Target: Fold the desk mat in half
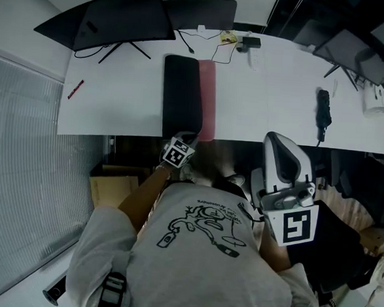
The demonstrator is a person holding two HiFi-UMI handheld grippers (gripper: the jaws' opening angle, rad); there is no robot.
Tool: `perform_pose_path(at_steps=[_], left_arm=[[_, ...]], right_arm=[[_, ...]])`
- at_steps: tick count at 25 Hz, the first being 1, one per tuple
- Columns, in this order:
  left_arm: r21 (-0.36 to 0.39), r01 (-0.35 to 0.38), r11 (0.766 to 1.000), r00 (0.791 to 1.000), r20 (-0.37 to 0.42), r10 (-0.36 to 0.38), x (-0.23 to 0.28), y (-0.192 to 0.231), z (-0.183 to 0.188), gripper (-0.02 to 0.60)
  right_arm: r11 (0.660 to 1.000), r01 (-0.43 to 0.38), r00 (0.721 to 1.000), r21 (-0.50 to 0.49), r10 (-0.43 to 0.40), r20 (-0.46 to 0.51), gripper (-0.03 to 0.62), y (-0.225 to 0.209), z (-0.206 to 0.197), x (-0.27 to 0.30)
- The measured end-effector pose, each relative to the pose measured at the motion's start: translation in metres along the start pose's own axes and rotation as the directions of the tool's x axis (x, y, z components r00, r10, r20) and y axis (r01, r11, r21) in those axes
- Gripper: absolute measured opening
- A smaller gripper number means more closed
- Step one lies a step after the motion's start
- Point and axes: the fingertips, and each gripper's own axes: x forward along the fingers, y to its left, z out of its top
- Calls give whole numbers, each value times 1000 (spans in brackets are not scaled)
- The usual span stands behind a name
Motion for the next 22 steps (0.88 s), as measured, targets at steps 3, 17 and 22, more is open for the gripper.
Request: perform_pose_path(at_steps=[3, 17, 22], left_arm=[[5, 4, 1000, 1000, -4, -4, 2, -4, 2, 32], [29, 27, 999, 999, -18, -27, 14, -22, 14, 32], [41, 30, 999, 999, -27, -29, 23, -27, 15, 32]], right_arm=[[1000, 2, 1000, -3, -2, -3, 9, -3, -1, -4], [1000, 30, 999, -6, -30, -11, 9, -19, -2, -21], [1000, 27, 1000, -1, -27, -16, 9, -19, -4, -27]])
